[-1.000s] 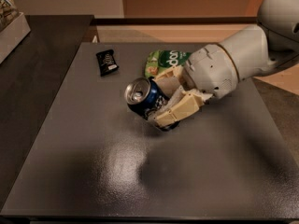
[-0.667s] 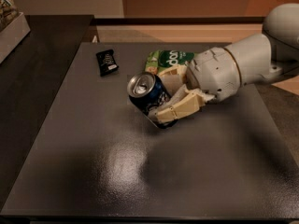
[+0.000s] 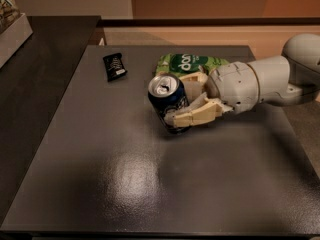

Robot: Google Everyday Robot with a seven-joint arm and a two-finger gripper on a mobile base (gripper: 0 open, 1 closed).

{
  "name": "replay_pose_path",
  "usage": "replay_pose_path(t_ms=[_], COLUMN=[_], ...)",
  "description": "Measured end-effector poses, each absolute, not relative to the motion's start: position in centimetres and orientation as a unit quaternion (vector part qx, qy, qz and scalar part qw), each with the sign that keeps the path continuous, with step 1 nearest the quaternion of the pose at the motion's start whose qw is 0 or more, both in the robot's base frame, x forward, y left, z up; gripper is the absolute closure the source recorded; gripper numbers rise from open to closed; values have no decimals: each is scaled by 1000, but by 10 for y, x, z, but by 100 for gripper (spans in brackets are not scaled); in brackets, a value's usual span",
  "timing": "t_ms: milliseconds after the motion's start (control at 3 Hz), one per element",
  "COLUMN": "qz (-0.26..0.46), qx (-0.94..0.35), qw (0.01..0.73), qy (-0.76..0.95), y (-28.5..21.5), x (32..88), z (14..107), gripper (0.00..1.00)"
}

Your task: Place pepsi can upright

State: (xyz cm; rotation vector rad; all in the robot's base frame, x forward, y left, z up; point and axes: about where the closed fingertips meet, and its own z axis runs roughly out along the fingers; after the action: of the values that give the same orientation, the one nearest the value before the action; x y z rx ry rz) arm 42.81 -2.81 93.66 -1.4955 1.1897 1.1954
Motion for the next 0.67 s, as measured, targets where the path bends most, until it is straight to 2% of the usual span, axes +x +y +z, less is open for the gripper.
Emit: replay_pose_path(t_ms=[667], qz=[501], qx=[-569], qw=[443], qy=[478], y=[-49], x=[448], z=[916], gripper=[100])
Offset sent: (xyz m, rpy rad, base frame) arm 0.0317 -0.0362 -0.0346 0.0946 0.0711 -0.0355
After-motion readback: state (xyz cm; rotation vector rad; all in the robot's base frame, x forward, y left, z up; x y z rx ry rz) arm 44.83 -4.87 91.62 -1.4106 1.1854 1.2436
